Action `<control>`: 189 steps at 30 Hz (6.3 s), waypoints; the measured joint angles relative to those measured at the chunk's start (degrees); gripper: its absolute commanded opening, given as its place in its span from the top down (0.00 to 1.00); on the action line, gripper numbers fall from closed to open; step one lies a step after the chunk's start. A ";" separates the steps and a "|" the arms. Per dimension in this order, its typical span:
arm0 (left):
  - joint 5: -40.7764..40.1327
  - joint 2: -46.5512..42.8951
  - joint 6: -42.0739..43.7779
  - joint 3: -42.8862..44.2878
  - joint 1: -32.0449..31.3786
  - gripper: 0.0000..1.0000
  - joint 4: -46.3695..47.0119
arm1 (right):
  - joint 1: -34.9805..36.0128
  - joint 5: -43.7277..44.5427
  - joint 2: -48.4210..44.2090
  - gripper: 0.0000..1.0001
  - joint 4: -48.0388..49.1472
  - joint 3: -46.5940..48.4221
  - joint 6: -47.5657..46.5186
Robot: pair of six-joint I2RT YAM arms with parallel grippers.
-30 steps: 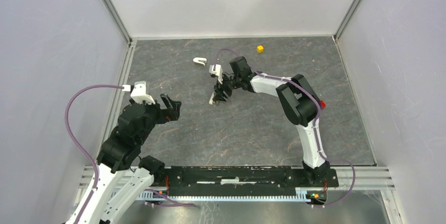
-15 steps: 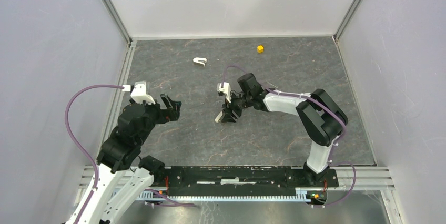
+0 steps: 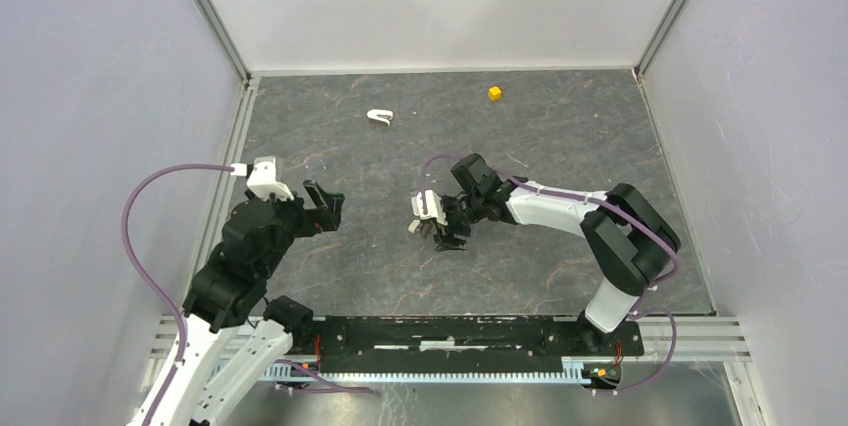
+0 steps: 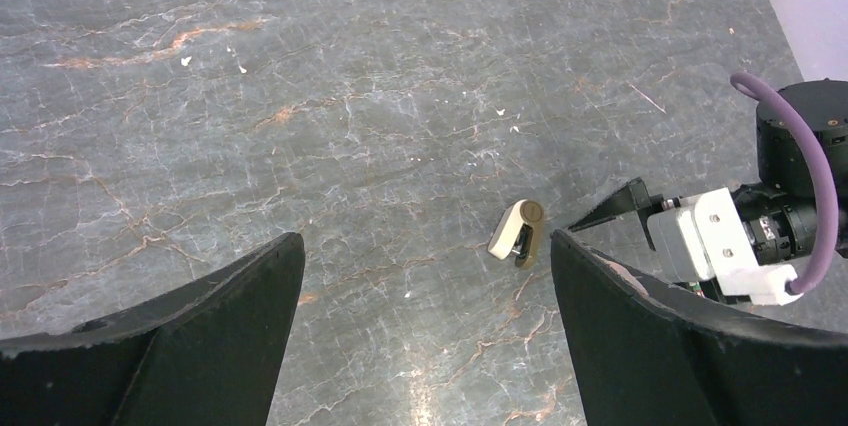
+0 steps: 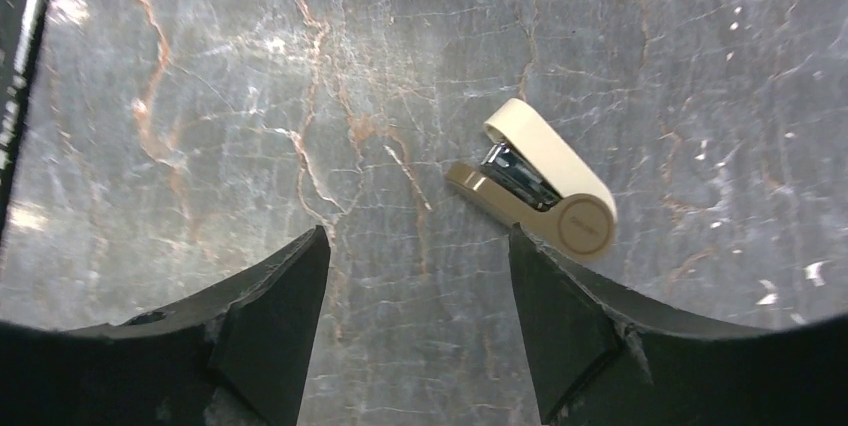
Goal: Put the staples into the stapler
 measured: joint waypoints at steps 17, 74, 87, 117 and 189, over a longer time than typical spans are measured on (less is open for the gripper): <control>-0.02 -1.05 0.00 -0.33 0.00 0.02 0.07 | 0.00 3.41 14.45 0.17 -13.46 18.80 -24.44; 32.72 31.98 -21.51 -11.21 -5.68 0.29 43.60 | 11.06 38.34 -27.43 0.72 47.58 -24.68 45.13; 34.10 33.44 -22.21 -11.15 -6.40 0.51 48.24 | 11.63 41.51 -27.10 0.70 47.63 -24.68 46.97; 42.25 28.13 2.86 0.52 -6.58 0.98 33.00 | 3.02 26.99 -44.00 0.41 36.00 -23.34 45.18; 45.40 20.13 25.22 -2.56 -11.43 0.98 25.09 | -8.98 -1.29 -38.66 0.20 57.86 -31.08 57.44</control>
